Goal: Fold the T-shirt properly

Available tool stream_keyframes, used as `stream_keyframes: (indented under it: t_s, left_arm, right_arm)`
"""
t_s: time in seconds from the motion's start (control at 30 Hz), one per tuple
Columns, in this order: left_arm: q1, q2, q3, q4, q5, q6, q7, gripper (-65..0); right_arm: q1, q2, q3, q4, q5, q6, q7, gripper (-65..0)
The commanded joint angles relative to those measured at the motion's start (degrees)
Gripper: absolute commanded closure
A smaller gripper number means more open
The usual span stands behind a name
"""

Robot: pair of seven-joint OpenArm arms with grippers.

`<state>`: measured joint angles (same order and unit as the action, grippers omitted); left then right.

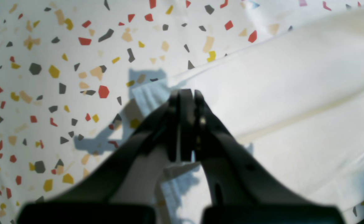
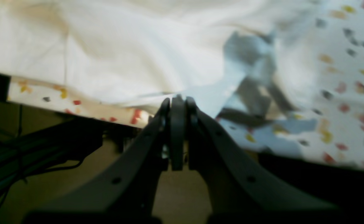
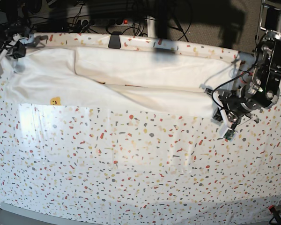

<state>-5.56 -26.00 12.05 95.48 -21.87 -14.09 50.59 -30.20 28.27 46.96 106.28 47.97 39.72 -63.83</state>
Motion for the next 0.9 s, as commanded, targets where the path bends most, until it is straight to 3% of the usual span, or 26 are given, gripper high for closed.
stream_keyframes:
  t_s: [0.0,0.27,0.43,0.83,0.87]
  left_arm:
    - [-1.09,-0.72,-0.35,1.11,-0.04,-0.02,-0.90,0.0]
    - [-0.94,-0.72,-0.35,8.04,-0.02,-0.02,5.05,0.0]
    - [-0.94,-0.72,-0.35,10.80,-0.04,-0.04,9.51,0.0]
    - [0.07,-0.74,-0.35,10.80,0.09,-0.04,13.33,0.0]
    - [0.39,-0.74,-0.35,10.80,0.87,-0.04,13.44,-4.4]
  right_arm:
    - [-0.66,1.22,2.03,0.98,1.05,0.28,1.14,0.0]
    - [-1.38,1.25,6.16,0.98,7.21,0.28,0.96,0.0]
    - [-1.38,1.22,6.16,0.98,7.58,0.28,0.85,0.0]
    - [-1.38,1.25,6.16,0.98,7.76,0.28,0.79,0.0]
    - [-1.36,1.22,6.16,0.98,7.76,0.28,0.79,0.0]
